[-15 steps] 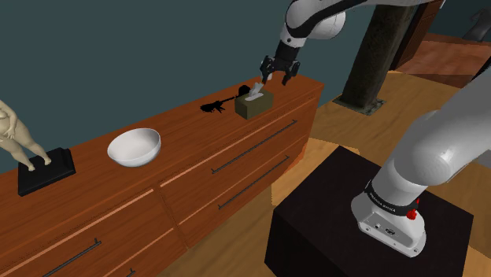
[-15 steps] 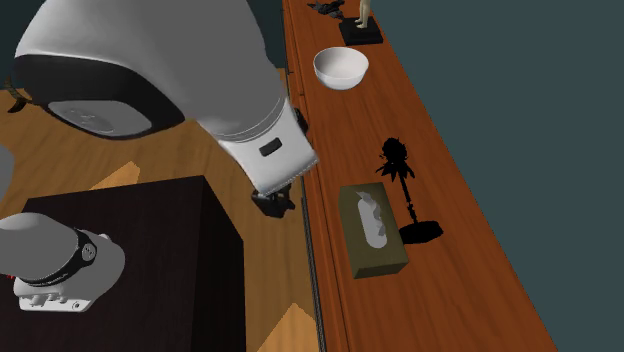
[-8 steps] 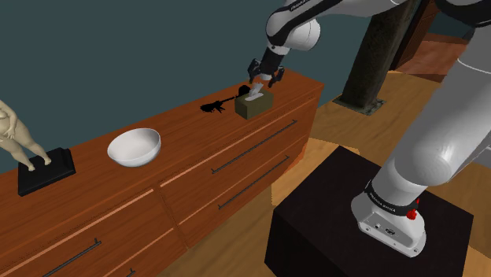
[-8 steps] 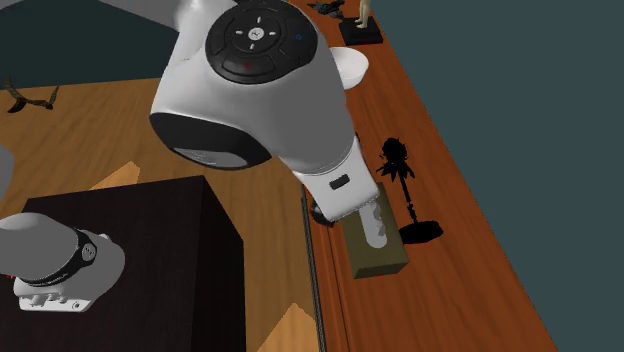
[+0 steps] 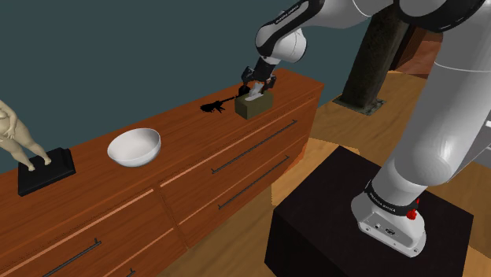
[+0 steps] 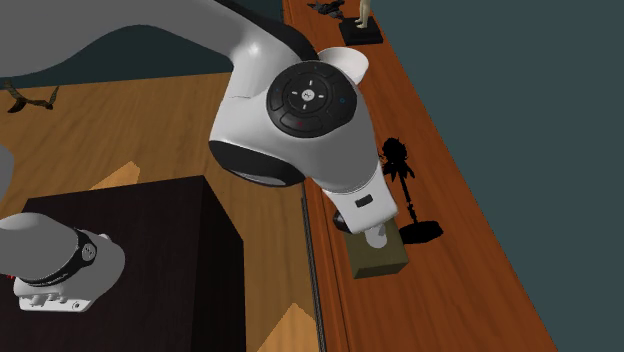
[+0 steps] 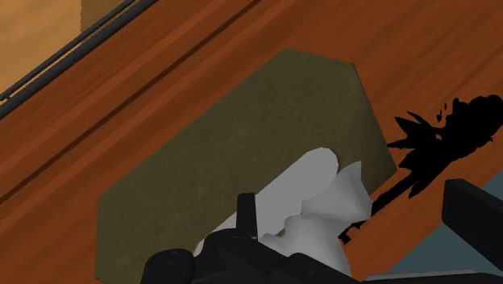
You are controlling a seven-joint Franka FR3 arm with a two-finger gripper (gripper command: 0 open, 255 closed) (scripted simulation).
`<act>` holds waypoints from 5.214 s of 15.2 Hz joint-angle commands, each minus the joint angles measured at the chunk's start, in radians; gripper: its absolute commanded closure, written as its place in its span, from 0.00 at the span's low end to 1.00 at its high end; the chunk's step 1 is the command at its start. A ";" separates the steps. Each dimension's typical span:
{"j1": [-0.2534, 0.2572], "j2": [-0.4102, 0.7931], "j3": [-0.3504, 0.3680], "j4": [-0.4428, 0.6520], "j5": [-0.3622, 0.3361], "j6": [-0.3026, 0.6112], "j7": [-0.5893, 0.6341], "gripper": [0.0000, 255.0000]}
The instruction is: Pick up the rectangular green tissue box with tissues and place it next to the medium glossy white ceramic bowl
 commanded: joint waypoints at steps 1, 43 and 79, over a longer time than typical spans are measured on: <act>0.001 0.025 0.005 0.008 0.013 0.017 -0.007 0.00; 0.009 -0.109 -0.023 0.157 -0.131 -0.246 0.149 1.00; 0.187 0.163 0.089 0.769 -0.297 -0.508 0.583 1.00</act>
